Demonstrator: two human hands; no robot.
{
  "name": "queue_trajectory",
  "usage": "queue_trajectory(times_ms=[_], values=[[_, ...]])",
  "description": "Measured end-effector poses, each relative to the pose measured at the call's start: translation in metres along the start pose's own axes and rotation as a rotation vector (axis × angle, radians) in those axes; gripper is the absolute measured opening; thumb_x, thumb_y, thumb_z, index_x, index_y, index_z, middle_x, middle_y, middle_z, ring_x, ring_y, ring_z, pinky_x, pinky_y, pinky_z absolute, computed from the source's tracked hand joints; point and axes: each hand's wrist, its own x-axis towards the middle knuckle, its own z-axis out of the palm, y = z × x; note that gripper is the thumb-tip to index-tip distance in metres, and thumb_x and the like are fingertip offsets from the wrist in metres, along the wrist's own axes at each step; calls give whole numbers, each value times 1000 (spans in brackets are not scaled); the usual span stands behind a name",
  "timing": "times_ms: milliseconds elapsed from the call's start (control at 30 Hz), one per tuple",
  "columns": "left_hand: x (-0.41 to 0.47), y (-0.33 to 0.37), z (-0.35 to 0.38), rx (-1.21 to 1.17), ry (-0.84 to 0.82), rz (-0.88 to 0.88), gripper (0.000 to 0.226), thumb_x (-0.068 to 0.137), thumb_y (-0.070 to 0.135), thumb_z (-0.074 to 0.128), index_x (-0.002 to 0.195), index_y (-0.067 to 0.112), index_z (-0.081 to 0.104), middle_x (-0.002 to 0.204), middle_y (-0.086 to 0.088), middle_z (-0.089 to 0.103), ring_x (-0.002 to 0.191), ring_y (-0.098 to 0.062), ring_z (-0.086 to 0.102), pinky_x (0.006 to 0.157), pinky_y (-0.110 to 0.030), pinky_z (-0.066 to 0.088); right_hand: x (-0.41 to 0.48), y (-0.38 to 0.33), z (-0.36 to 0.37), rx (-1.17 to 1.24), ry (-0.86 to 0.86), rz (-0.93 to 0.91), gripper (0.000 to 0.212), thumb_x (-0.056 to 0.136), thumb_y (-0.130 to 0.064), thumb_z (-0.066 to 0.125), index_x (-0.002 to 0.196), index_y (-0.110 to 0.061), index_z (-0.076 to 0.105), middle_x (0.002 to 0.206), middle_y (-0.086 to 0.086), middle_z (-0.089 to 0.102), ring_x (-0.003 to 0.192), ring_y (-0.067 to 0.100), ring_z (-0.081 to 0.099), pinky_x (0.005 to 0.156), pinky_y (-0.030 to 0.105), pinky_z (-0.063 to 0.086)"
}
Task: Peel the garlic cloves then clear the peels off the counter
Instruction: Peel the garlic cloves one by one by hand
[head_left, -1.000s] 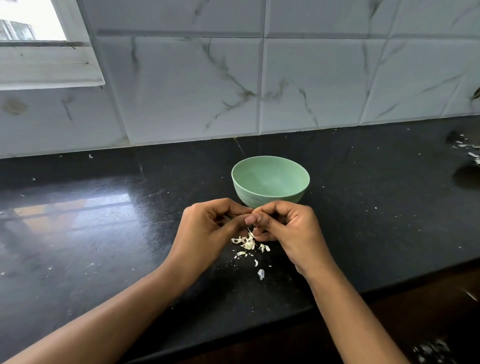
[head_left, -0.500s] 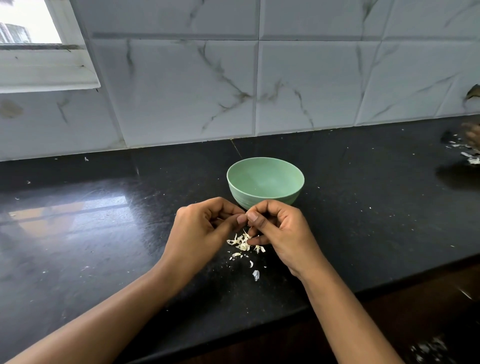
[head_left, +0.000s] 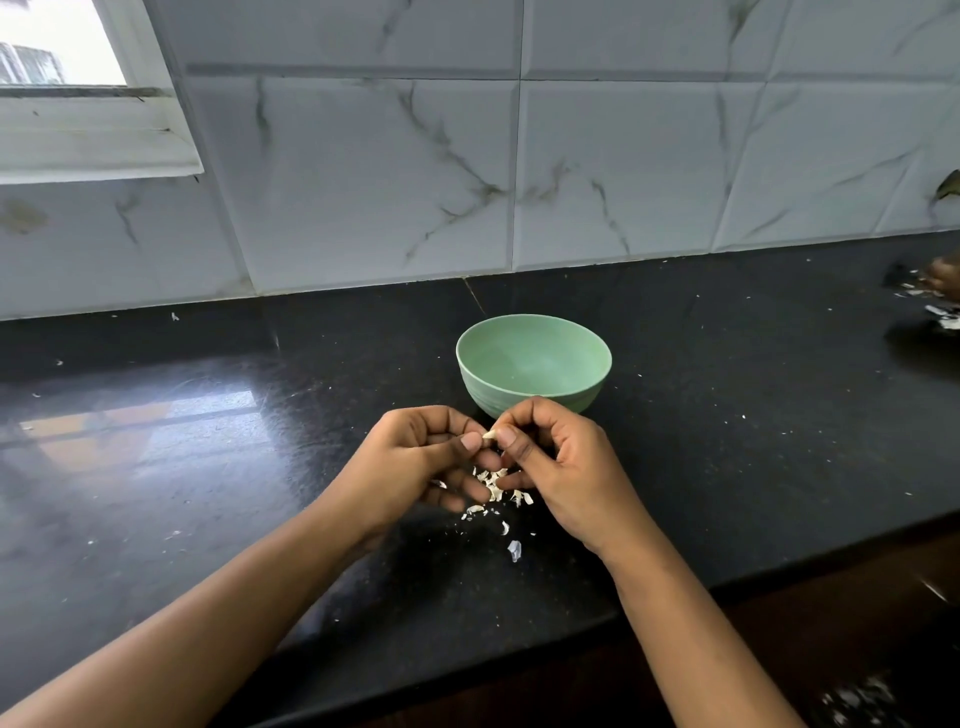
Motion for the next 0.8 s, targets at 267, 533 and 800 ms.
queue_trajectory(times_ms=[267,533,800], values=[[-1,2,3,102,23,-7,45,96,42,38,76,8,60,65,-9,64,41,-18,53,35,-18,33,1,0,1,67,20,35,11,89,-8,62,82,-15,66,70,-8,62,67,6,59,58,27,56],[2,-3,4,-146,-110,-75,18,82,25,56,72,13,63,66,-4,63,38,-11,54,29,-16,36,1,-1,1,127,4,37,10,88,-6,63,84,-14,67,70,1,68,67,13,66,63,34,59],[0,1,1,-135,-32,-41,16,91,11,52,82,7,65,67,-6,65,42,-13,57,34,-18,42,1,-3,0,146,14,96,13,89,-5,61,93,-16,67,83,5,69,76,10,65,60,27,58]])
